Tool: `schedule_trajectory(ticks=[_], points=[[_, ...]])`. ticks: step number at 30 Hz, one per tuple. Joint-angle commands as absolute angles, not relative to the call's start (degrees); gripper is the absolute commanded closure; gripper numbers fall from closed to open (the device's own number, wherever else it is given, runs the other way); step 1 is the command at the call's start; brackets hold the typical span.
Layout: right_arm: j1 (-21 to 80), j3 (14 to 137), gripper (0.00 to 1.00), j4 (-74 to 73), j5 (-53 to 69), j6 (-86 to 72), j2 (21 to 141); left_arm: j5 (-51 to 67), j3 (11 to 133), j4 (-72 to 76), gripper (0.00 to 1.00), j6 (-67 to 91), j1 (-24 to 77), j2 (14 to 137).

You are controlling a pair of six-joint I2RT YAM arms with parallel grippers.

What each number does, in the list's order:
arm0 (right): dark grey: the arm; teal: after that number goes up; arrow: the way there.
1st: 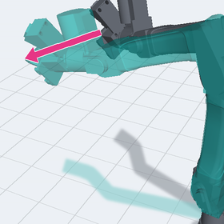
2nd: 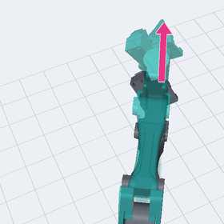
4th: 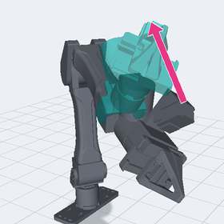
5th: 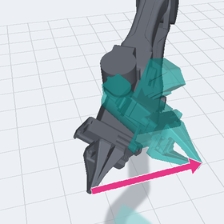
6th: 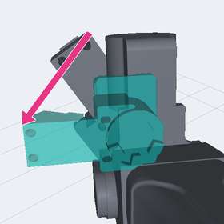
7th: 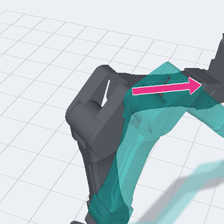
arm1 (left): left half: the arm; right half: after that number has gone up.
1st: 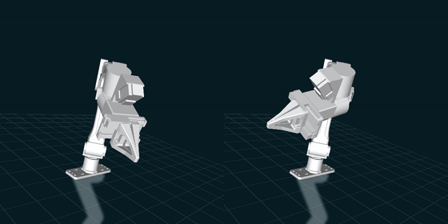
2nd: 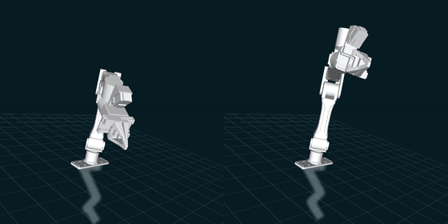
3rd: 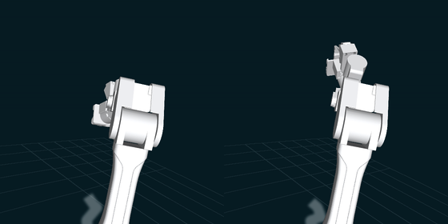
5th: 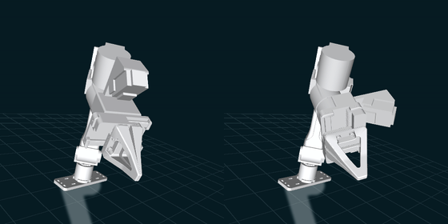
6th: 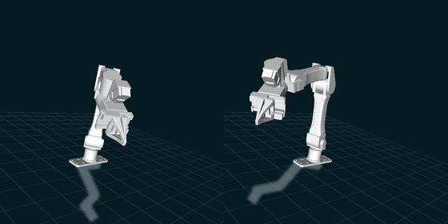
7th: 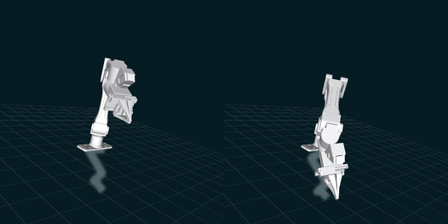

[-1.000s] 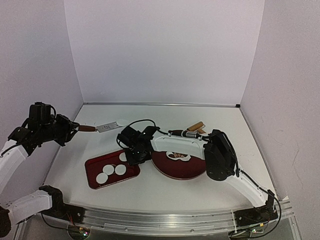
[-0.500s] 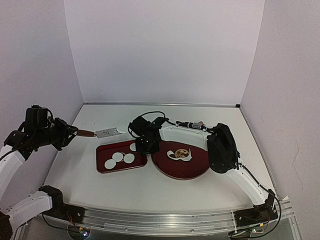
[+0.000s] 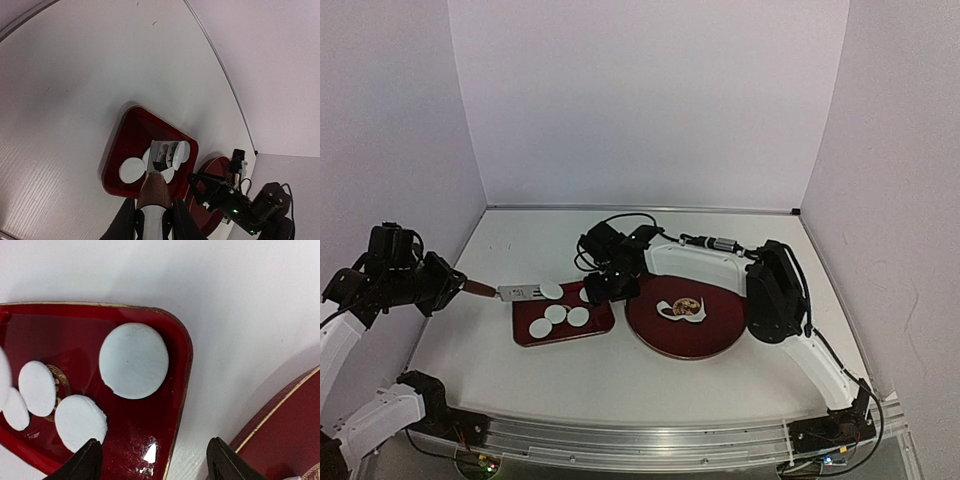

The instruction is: Roll out the dumpling wrappers from the dough

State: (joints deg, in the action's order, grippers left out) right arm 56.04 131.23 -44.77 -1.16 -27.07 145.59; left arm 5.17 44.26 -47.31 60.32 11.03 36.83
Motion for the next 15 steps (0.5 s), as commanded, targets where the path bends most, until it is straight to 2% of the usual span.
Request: schedule_trajectory(ticks=[1,7,15], points=[[55.4,130.3,0.27,-41.7,2.0,-20.7,136.9,-0.6,49.8,-51.4,1.00,50.8,10.8,40.2],[54.3,127.0,0.24,-41.0,2.6,-17.0,130.7,-4.1,52.1,-51.6,1.00,47.4,10.8,43.2],[47.9,115.0,0.20,-41.0,-2.4,-16.8,118.7,-9.4,57.1,-56.1,1.00,41.4,10.8,46.5]])
